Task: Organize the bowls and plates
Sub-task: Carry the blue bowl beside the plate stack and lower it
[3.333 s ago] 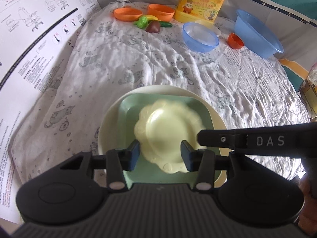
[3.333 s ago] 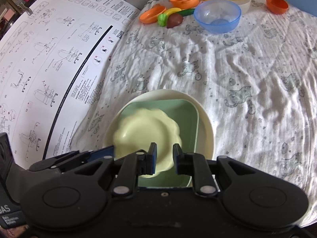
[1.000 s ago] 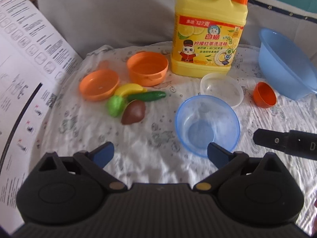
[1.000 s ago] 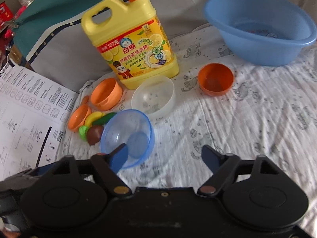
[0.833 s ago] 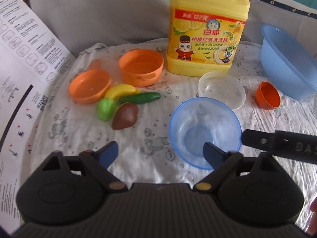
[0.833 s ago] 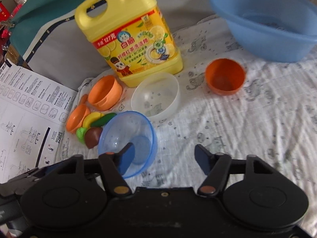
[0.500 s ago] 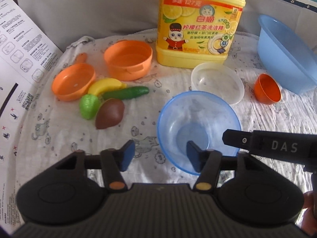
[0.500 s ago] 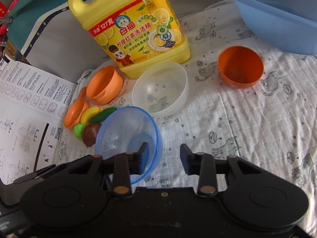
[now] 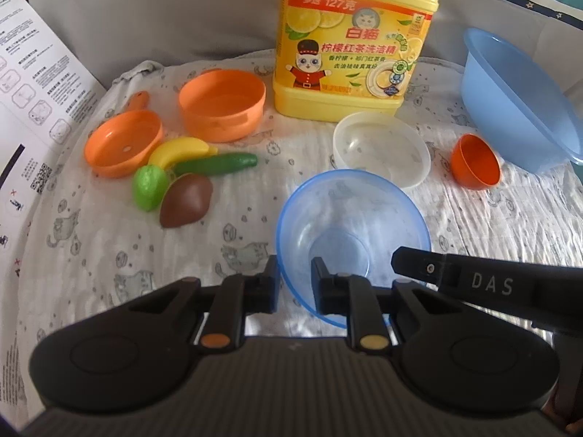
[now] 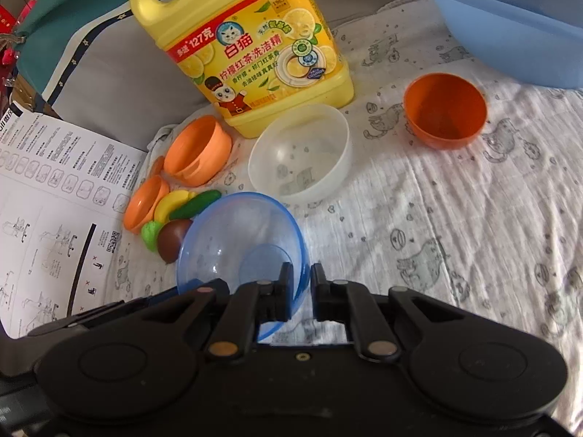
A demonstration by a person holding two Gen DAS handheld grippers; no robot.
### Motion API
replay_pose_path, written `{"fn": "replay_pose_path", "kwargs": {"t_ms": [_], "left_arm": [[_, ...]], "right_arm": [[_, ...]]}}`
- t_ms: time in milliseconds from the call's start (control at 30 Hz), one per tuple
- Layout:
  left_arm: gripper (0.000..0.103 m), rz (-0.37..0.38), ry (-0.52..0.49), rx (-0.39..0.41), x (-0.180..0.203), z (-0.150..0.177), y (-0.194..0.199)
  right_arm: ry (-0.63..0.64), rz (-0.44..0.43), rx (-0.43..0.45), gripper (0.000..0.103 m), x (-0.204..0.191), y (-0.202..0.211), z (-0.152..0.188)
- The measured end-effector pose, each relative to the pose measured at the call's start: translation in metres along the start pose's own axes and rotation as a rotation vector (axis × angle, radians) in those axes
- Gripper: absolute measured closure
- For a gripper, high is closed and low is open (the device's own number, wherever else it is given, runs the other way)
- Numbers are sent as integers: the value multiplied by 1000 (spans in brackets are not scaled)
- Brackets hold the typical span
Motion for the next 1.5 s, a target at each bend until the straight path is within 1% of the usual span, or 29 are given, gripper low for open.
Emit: {"fn": "replay_pose_path", "kwargs": {"t_ms": [267,467,633,800,1000,1233,1500], "left_arm": [[86,24,8,-13,13,20,26],[86,66,-11,-13,29,40,54],[86,109,-23,-22,48,62,78],[85,131,-40,-36,66,90,97],[83,148,-59,-44,81,118,117],[82,171,-65,-71,94,151,127],[82,179,-58,-98,98,174,126]], "right_arm": [[-8,3,7,93,6,32,19],[-14,8,21,93,18,68,41],[-24,11,28,93,34,97,66],[-29,22,32,93,50,124,92],[-14,30,51,92,57,151,113],[-5,42,42,90,66,173,135],[-11,62,6,90,73,178,153]]}}
Point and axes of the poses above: each gripper's, at about its wrist camera, not at the fingertips, and y roughly against the way its jaws point, x to its right, z to its underside, the point moved 7 cm from there along -y, roughly the way its jaws point, and after that the axes turned 1 degree about -y, right-handed, at the moved point
